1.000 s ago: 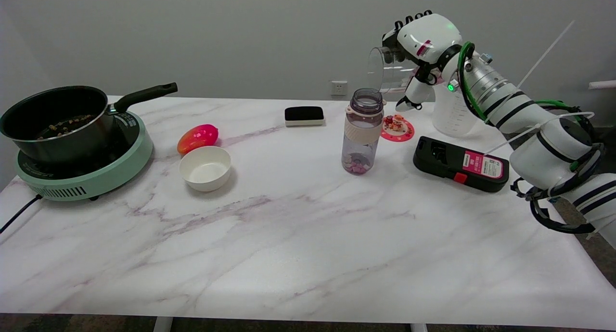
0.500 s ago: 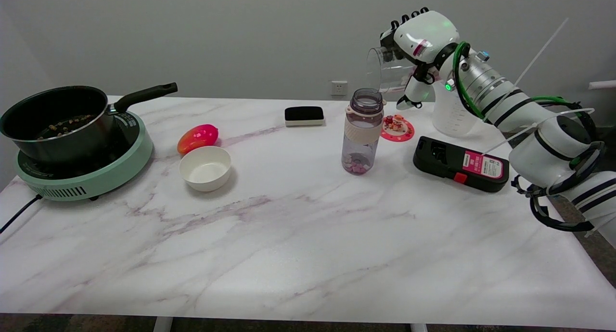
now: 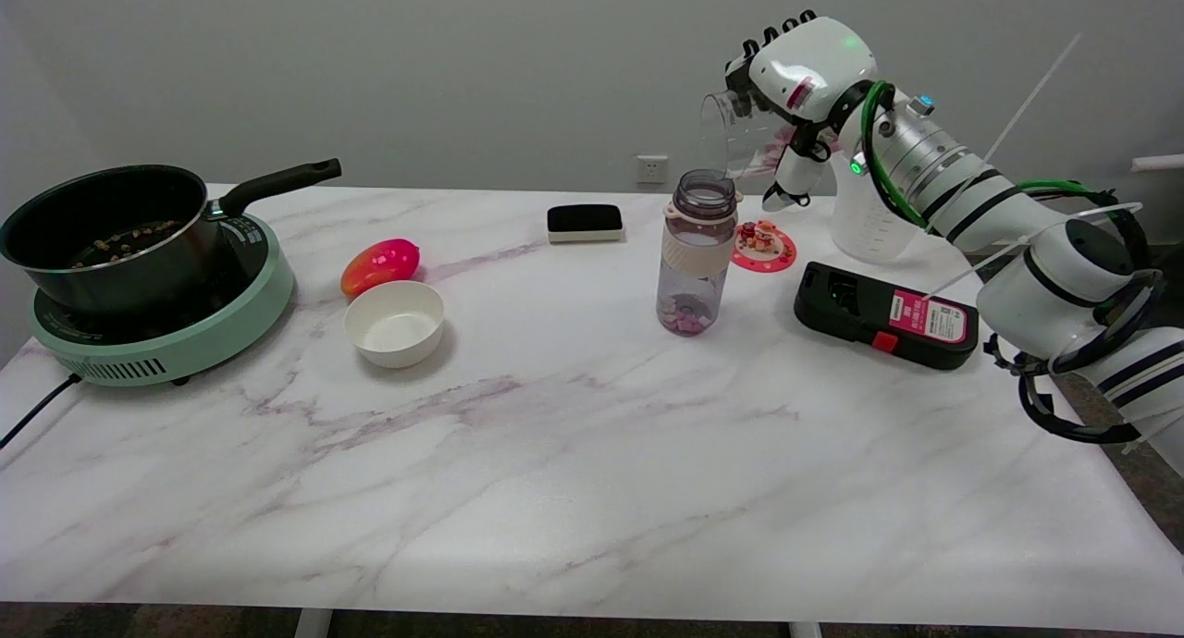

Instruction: Pour the contents of the measuring cup into the bottle.

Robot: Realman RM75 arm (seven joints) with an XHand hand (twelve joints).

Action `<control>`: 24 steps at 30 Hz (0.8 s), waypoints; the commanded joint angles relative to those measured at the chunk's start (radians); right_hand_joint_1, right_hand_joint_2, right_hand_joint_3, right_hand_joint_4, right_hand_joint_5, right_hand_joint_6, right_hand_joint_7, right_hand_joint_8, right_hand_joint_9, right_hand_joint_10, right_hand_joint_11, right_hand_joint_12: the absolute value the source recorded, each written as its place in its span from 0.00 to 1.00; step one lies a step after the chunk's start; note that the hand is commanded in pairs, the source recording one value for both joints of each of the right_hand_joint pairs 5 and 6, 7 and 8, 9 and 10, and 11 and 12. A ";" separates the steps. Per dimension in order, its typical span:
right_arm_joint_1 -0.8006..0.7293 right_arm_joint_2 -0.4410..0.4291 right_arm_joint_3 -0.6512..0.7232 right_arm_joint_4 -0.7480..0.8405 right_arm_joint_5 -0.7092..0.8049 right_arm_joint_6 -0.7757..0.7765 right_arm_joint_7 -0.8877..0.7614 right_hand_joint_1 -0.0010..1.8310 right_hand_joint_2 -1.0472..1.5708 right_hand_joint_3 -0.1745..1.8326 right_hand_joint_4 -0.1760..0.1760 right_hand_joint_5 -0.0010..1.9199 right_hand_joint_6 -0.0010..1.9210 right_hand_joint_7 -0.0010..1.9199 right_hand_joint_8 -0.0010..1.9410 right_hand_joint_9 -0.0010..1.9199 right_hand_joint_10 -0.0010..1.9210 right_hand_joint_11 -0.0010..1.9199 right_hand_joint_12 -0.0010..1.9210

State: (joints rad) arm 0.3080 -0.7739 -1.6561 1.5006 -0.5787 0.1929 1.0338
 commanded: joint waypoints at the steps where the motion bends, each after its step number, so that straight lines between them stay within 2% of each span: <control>1: 0.003 0.000 -0.007 0.014 -0.063 0.007 0.000 0.72 0.94 0.32 0.50 1.00 1.00 1.00 0.99 0.88 0.88 0.73 0.73; 24: 0.003 0.000 -0.014 0.016 -0.087 -0.002 0.003 0.70 0.95 0.33 0.50 1.00 1.00 1.00 0.99 0.88 0.88 0.72 0.72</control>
State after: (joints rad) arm 0.3089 -0.7736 -1.6667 1.5150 -0.6508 0.1944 1.0349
